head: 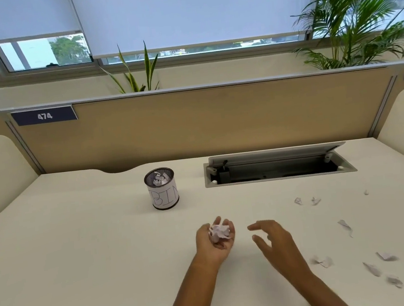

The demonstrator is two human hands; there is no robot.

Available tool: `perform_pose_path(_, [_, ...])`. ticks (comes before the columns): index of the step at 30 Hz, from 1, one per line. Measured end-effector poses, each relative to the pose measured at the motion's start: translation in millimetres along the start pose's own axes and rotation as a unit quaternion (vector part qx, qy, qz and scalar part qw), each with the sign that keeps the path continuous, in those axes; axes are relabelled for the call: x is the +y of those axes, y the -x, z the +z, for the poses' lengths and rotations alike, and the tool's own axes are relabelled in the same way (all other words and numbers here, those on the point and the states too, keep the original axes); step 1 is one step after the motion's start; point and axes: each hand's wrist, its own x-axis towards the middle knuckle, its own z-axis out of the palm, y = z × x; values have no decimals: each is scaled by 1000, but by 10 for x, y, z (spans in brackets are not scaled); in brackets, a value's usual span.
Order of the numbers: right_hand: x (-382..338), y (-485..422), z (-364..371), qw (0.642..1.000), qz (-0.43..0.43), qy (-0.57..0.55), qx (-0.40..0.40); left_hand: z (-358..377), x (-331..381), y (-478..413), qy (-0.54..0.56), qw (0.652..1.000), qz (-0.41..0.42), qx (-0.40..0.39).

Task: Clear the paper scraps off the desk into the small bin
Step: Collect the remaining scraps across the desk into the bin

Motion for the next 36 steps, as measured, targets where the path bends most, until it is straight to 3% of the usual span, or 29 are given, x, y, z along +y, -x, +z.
perform_pose_path(4, [190, 175, 399, 983, 16, 122, -139, 312, 500, -52, 0, 996, 84, 12])
perform_pose_path(8, [189, 292, 576, 960, -41, 258, -104, 615, 1013, -146, -40, 985, 170, 20])
perform_pose_path(15, [205, 256, 600, 962, -79, 253, -61, 959, 1612, -419, -83, 935, 334, 89])
perform_pose_path(20, [266, 183, 674, 962, -109, 247, 36, 949, 1666, -709, -323, 855, 383, 132])
perform_pose_path(22, [261, 163, 686, 959, -104, 259, 48, 864, 1606, -780, -436, 790, 402, 152])
perform_pose_path(24, [253, 168, 693, 958, -100, 263, 56, 768, 1550, -828, -552, 682, 450, 164])
perform_pose_path(28, [255, 174, 698, 951, -104, 283, 72, 581, 1492, -910, -797, 360, 421, 241])
perform_pose_path(30, [270, 176, 709, 947, -109, 290, 81, 511, 1485, -938, -851, 250, 384, 257])
perform_pose_path(33, [260, 163, 714, 946, -107, 293, 84, 423, 1485, -970, -875, 156, 367, 273])
perform_pose_path(36, [248, 160, 717, 948, -106, 287, 84, 417, 1467, -967, -870, 141, 376, 286])
